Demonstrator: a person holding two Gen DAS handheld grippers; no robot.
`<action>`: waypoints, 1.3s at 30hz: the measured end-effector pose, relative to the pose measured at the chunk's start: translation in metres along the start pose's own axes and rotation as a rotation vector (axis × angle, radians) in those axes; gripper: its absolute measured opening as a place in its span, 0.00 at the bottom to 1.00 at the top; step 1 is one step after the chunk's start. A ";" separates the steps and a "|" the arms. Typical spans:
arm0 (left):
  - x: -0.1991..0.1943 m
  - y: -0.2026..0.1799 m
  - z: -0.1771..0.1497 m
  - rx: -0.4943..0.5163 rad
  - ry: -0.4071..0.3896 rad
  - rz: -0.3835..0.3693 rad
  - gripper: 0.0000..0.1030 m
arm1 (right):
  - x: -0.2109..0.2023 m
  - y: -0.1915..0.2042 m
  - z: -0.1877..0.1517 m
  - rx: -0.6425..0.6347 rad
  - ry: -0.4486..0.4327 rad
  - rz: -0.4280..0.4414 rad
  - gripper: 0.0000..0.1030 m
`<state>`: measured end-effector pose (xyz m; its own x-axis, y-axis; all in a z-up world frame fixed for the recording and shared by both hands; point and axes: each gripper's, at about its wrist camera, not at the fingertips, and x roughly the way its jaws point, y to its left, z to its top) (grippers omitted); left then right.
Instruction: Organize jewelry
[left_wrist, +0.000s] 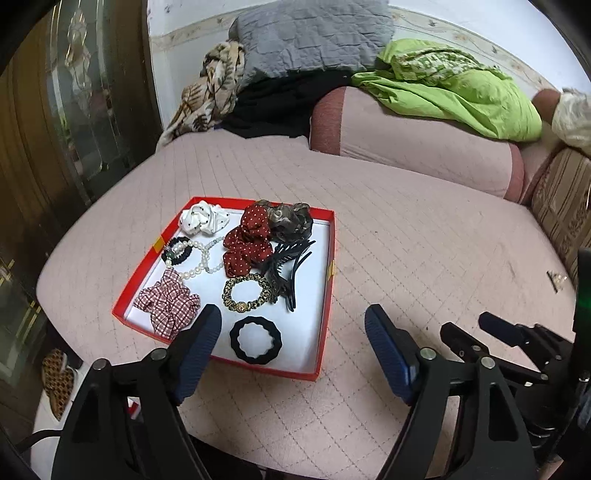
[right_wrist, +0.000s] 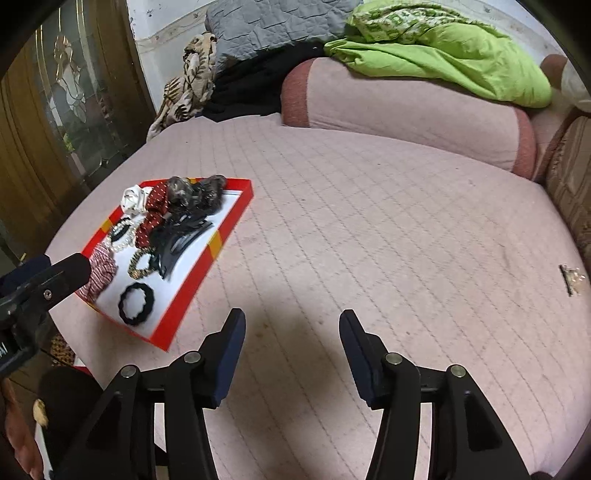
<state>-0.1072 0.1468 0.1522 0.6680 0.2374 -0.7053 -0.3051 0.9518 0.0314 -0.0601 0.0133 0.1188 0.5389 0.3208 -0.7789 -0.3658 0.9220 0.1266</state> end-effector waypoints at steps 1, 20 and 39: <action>-0.003 -0.004 -0.003 0.009 -0.014 0.013 0.77 | -0.002 -0.002 -0.002 0.000 -0.002 -0.007 0.56; -0.042 -0.022 -0.021 0.054 -0.152 0.043 0.90 | -0.032 -0.013 -0.014 0.040 -0.028 -0.122 0.64; -0.050 -0.011 -0.026 -0.004 -0.145 0.000 0.95 | -0.043 0.001 -0.019 0.004 -0.060 -0.174 0.68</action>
<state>-0.1544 0.1195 0.1686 0.7588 0.2634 -0.5957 -0.3076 0.9511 0.0288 -0.0978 -0.0035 0.1413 0.6382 0.1681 -0.7513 -0.2599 0.9656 -0.0047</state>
